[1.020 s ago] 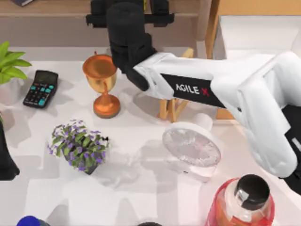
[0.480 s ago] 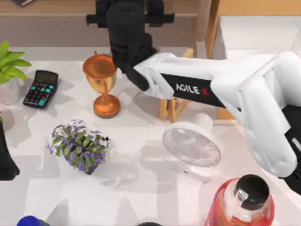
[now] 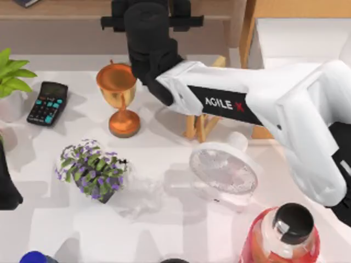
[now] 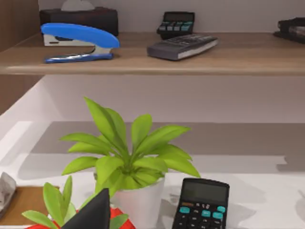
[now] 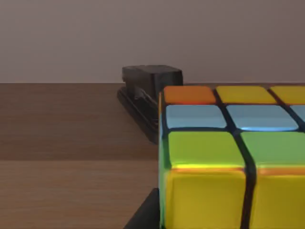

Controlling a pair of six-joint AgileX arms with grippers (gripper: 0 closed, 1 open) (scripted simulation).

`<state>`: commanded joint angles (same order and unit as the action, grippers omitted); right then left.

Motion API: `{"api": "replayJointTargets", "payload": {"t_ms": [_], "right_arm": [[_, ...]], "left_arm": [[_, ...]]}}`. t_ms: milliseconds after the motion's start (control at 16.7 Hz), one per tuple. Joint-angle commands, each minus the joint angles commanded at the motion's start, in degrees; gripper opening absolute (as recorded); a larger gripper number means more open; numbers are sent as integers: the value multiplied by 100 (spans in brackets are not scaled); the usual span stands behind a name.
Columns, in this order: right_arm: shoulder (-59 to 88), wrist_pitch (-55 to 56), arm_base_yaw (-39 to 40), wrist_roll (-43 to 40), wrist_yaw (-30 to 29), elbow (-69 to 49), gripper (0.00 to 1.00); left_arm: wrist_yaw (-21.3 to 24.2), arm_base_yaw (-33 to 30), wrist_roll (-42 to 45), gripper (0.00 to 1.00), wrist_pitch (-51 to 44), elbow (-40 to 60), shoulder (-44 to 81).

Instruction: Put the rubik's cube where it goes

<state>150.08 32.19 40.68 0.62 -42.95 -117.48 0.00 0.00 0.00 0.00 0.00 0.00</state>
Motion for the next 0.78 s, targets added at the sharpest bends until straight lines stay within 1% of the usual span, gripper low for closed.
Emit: {"api": "replayJointTargets", "payload": {"t_ms": [480, 780], "right_arm": [[-323, 85, 17, -68, 76, 408, 0], [-574, 29, 167, 21, -135, 602, 0]], "left_arm": [[0, 0, 0, 100, 0, 0, 0], [0, 0, 0, 100, 0, 0, 0]]}}
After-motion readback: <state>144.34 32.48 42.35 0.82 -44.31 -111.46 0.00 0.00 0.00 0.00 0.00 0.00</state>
